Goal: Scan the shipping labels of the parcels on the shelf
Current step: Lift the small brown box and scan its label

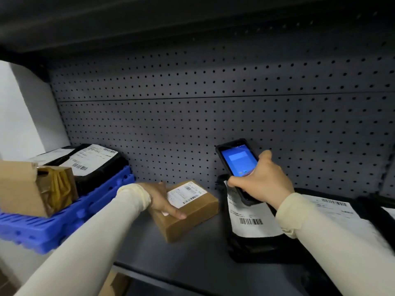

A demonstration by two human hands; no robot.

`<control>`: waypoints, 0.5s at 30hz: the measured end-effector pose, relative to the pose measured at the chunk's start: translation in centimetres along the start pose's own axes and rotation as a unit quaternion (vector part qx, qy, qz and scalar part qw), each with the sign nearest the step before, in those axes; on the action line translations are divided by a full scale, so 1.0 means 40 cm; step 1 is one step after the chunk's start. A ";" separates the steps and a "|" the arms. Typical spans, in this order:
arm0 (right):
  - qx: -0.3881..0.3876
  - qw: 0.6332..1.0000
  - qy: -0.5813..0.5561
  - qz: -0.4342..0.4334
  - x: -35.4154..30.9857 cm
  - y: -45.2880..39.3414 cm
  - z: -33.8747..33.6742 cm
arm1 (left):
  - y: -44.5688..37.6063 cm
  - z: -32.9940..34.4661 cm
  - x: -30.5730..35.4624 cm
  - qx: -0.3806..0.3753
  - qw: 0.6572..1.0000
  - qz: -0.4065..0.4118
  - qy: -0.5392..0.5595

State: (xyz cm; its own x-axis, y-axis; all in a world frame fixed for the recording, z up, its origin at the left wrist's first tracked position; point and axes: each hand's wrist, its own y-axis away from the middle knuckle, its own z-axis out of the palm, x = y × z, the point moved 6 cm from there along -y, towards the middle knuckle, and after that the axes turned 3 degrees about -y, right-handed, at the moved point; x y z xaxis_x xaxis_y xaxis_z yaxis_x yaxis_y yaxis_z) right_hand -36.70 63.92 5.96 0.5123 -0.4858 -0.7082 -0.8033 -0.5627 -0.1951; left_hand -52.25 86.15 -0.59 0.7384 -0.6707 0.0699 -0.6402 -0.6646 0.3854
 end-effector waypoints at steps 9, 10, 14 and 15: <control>0.031 0.999 0.016 0.013 -0.047 0.029 0.037 | -0.025 -0.035 -0.049 0.009 0.989 0.059 0.134; 0.033 0.999 0.015 0.012 -0.051 0.033 0.038 | -0.021 -0.032 -0.049 -0.004 0.987 0.072 0.147; 0.042 0.999 0.019 0.015 -0.059 0.047 0.036 | -0.025 -0.037 -0.054 0.001 0.978 0.104 0.182; 0.044 0.999 0.019 0.016 -0.060 0.051 0.034 | -0.024 -0.040 -0.056 0.006 0.974 0.109 0.198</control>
State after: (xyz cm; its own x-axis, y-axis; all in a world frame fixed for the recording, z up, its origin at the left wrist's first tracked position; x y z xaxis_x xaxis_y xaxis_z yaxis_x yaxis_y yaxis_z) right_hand -39.97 64.85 6.34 0.4953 -0.5289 -0.6892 -0.8425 -0.4857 -0.2329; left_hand -52.93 88.82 0.36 0.6068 -0.6177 0.5002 -0.7917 -0.5255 0.3116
